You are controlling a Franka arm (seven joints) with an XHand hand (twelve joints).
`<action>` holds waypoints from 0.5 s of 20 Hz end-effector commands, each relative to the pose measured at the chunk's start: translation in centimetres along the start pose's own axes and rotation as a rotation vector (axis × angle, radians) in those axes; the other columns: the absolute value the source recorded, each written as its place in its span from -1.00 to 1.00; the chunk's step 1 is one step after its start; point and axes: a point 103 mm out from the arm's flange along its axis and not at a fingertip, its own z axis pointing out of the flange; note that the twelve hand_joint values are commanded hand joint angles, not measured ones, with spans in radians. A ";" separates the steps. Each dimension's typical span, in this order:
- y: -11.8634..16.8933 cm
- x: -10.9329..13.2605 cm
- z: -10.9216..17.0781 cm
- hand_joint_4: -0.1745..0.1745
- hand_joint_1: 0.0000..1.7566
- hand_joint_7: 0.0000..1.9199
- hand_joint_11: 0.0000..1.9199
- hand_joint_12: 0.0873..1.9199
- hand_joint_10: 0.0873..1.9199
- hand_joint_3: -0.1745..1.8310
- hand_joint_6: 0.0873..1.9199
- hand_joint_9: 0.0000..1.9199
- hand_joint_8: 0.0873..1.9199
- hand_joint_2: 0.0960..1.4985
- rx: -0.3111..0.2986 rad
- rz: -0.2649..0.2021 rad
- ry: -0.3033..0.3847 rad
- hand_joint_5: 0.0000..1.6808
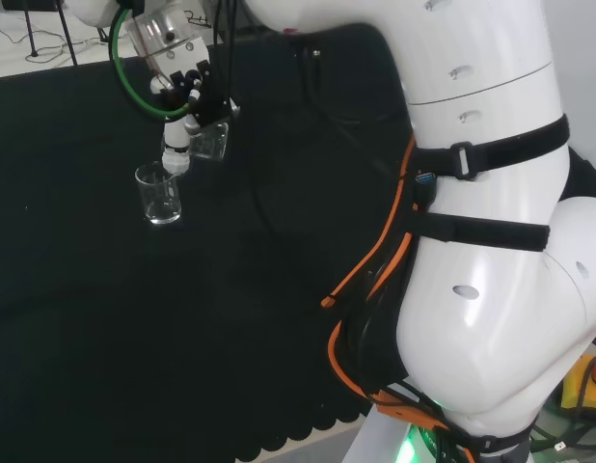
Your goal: Place the beaker back on the table.
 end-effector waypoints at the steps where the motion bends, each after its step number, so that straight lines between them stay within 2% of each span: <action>1: -0.5 -1.5 0.1 -0.94 0.40 0.86 0.49 -0.29 -0.98 -0.14 -1.00 0.81 -1.00 -0.34 -0.034 -0.027 0.054 0.91; 10: -1.2 -3.4 1.6 -0.92 0.40 0.86 0.49 -0.29 -0.98 -0.14 -1.00 0.81 -1.00 -0.33 -0.069 -0.083 0.125 0.91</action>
